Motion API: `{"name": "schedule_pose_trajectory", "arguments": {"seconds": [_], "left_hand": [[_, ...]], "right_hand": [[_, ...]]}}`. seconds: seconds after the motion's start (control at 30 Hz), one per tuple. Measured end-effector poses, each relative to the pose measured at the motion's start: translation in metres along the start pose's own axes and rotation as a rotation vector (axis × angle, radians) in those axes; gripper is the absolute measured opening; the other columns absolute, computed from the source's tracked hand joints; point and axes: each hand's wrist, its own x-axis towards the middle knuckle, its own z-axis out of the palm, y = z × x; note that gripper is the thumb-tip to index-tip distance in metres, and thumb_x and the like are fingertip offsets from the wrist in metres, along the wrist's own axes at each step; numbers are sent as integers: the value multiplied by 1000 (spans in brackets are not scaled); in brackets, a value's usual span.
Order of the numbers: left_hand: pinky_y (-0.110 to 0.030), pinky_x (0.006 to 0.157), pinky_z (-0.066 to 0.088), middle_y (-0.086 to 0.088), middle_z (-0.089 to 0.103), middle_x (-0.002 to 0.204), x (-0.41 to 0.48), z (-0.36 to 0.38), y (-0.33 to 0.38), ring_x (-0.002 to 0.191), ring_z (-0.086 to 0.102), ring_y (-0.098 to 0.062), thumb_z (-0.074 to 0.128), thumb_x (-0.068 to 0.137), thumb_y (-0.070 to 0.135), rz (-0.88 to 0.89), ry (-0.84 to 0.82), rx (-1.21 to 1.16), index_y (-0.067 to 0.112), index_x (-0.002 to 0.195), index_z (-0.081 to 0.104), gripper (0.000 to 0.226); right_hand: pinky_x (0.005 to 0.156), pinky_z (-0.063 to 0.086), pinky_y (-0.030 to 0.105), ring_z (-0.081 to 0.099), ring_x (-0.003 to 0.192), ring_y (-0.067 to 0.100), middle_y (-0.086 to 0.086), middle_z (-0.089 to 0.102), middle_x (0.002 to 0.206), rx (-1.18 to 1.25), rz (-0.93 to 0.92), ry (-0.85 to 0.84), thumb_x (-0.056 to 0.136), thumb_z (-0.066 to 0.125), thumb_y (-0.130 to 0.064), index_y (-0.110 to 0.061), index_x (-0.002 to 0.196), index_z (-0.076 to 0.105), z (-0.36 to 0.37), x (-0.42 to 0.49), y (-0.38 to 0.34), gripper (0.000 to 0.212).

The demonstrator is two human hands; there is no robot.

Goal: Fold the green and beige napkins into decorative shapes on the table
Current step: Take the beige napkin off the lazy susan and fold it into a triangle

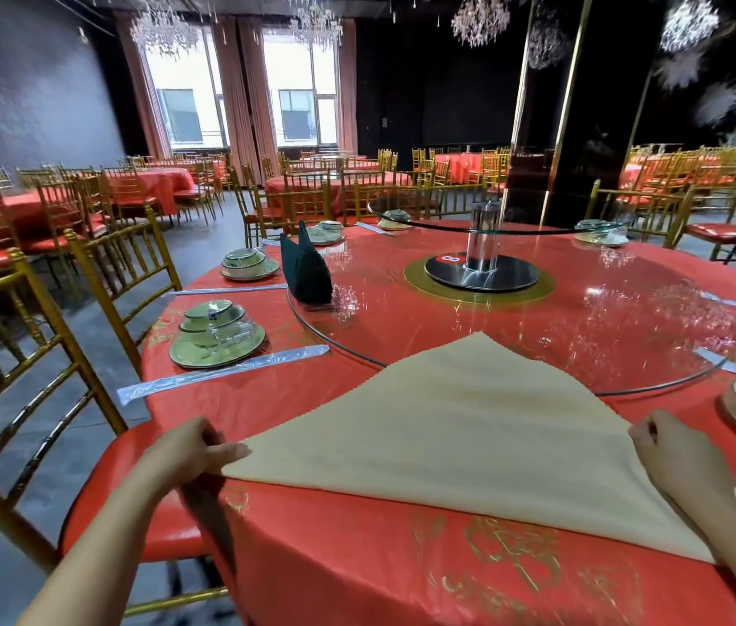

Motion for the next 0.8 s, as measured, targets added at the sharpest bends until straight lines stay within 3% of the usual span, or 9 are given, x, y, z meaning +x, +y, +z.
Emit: {"name": "schedule_pose_trajectory", "arguments": {"seconds": [0.1,0.2,0.33,0.53,0.67,0.8], "left_hand": [[-29,62,44,-3,63,83,-3,-9,1,74,56,-18,74,67,55,-12,-63,0,12,83,56,49],[-24,52,37,-3,56,76,-12,-16,8,67,50,-15,74,73,44,4,-161,-16,11,79,56,38],[-27,58,39,-6,59,87,-14,-15,15,74,50,-17,80,69,34,36,-119,-57,10,88,53,41],[-25,61,36,-6,58,91,-9,-6,27,81,51,-17,73,79,21,55,-121,103,7,98,60,27],[-26,60,34,-9,57,86,-2,-5,28,81,50,-22,71,79,14,79,-33,39,8,83,56,16],[-22,54,33,-10,58,74,9,-1,19,75,52,-23,71,77,6,90,61,-67,10,70,54,19]], "right_hand": [[53,32,34,48,66,30,10,53,68,-16,5,0,92,48,-19,-10,77,49,1,1,1,17],[52,31,34,47,66,29,9,51,68,-37,14,-6,93,46,-21,-11,78,48,3,2,1,18],[53,33,34,46,66,29,7,49,67,-37,12,6,93,46,-20,-12,76,47,5,4,1,19],[53,31,34,47,66,29,8,51,69,-40,17,21,93,45,-20,-11,75,47,9,7,2,20],[54,32,34,50,68,31,7,51,69,-45,6,39,94,43,-21,-11,77,48,8,9,0,20],[55,29,34,47,64,29,2,45,63,-122,-23,25,95,41,-21,-10,78,45,10,11,-3,20]]}}
